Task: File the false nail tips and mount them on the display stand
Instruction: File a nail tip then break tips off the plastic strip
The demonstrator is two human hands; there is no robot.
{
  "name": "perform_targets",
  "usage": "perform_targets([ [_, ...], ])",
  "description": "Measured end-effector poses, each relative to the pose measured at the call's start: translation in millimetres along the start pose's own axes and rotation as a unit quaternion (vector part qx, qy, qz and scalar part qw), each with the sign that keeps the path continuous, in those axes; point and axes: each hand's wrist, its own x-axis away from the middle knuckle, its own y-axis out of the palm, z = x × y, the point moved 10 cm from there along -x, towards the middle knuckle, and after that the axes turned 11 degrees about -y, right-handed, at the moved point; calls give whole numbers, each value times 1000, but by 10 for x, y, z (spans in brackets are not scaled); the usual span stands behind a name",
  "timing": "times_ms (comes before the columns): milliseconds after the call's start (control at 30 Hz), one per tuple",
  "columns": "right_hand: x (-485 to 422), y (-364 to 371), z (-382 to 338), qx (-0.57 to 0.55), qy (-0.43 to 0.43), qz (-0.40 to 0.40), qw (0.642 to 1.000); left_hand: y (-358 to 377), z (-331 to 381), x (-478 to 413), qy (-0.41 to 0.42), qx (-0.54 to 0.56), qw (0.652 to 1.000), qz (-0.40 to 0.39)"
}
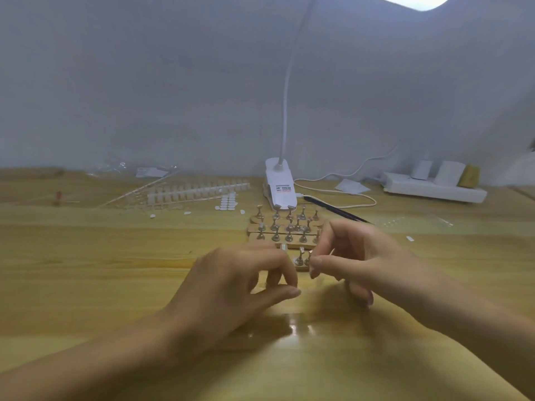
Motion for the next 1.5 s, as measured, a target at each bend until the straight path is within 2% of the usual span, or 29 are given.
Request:
perform_targets([
  [33,-12,-31,-45,33,-25,7,999,69,-119,-17,-50,39,997,-39],
  [100,-25,-17,-98,86,-61,0,994,162,-220,-15,-72,17,995,-71],
  [233,-25,56,-47,189,-84,-16,978,169,-110,31,-8,-167,986,-27],
  [267,-21,54,-36,221,-87,-12,971,148,-60,39,3,-185,983,-14],
  [367,-15,63,-76,230,-115,8,966,87,69,51,33,-116,993,3],
  [467,-6,121,-126,135,-140,13,981,24,153,57,60,-48,997,23],
  [533,-9,128,-99,53,-117,15,992,-28,144,43,64,-21,997,34],
  [600,-8,127,-22,-19,-56,-3,998,-107,116,15,68,-6,996,58],
  [700,34,201,-11,-82,-6,-91,992,-247,32,-26,43,60,992,98],
  [767,-2,103,-118,-55,-35,-82,994,-288,-115,-42,-15,177,979,98],
  [867,-86,-232,-263,121,-111,-21,986,-204,-266,-48,-85,292,950,63],
  [933,-112,-391,-184,231,-73,-35,970,-154,-291,-54,-113,320,939,49],
  [1000,-68,-433,62,279,23,-94,956,-97,-295,-57,-133,340,930,32],
  [1067,28,-347,295,240,107,-144,954,-29,-290,-58,-147,361,921,4],
  [1133,77,-240,390,190,128,-165,959,24,-276,-57,-152,375,914,-23],
  [1267,58,-183,379,142,107,-166,970,114,-285,-37,-171,382,906,-61],
  [1367,14,-186,317,116,77,-137,981,159,-332,-19,-192,398,894,-75],
  [1500,-68,-151,139,50,-3,-94,994,174,-352,-28,-194,402,891,-79],
])
